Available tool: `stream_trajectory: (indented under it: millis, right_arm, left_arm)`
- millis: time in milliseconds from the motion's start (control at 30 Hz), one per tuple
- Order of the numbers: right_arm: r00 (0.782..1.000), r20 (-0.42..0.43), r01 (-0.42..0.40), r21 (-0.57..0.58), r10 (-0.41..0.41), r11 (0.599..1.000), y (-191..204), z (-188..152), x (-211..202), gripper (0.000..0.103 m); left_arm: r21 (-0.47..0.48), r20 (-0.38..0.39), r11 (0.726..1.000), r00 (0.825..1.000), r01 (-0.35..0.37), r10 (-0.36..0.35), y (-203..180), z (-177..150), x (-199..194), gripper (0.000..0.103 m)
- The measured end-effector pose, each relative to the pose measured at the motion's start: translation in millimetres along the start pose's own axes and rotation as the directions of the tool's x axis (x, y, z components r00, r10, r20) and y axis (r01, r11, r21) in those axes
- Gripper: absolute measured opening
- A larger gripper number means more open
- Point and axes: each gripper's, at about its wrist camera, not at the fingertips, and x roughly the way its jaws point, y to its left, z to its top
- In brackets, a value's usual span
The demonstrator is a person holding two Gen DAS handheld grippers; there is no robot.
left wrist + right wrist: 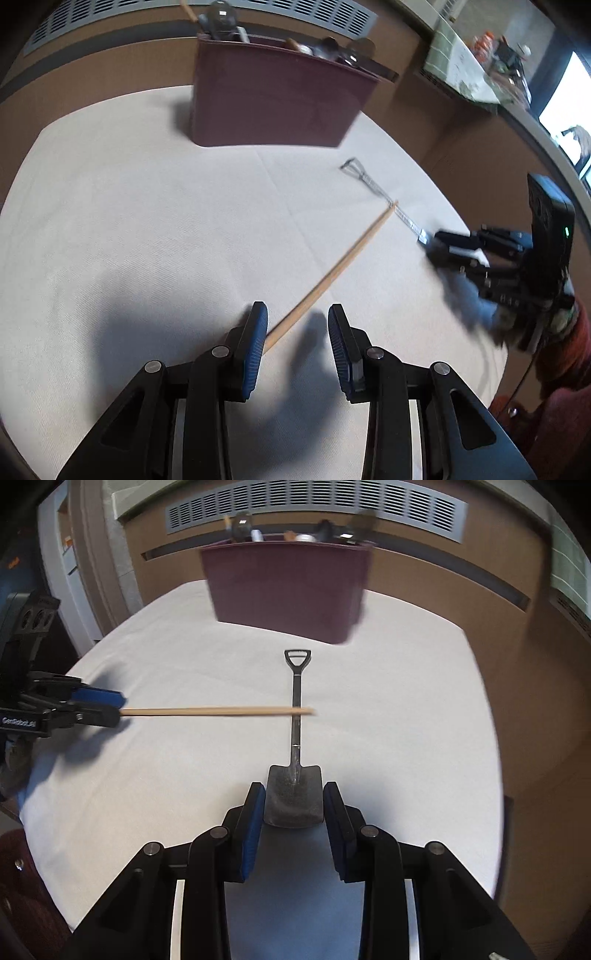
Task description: Organize utensils
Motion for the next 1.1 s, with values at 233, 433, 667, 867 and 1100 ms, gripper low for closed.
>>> stream_trajectory:
  millis: [233,433,667,867,1100]
  right_arm:
    - [1.000,0.022,0.015,0.081,-0.017,0.997,-34,-16,-9,0.029]
    - [0.998,0.027,0.060,0.076,-0.062,0.995,-24,-19,-9,0.033]
    - [1.000,0.026,0.000,0.075,-0.002,0.997,-29,-19,-9,0.039]
    - [0.999,0.037,0.021,0.062,-0.024,0.998,-31,-18,-14,0.030]
    - [0.999,0.031,0.031,0.050,-0.033,0.998,-33,-19,-15,0.030]
  left_arm:
    - [0.113,-0.062,0.993,0.998,-0.014,0.021,-40,-1,11,0.035]
    - [0.217,-0.050,0.973,0.994,-0.084,0.097,-65,28,41,0.034]
    - [0.300,-0.024,0.943,0.987,-0.144,0.158,-83,43,57,0.017]
    - [0.198,0.032,0.955,0.975,-0.221,0.219,-62,40,48,0.008]
    - [-0.097,0.041,0.964,0.967,-0.248,0.253,5,23,14,0.007]
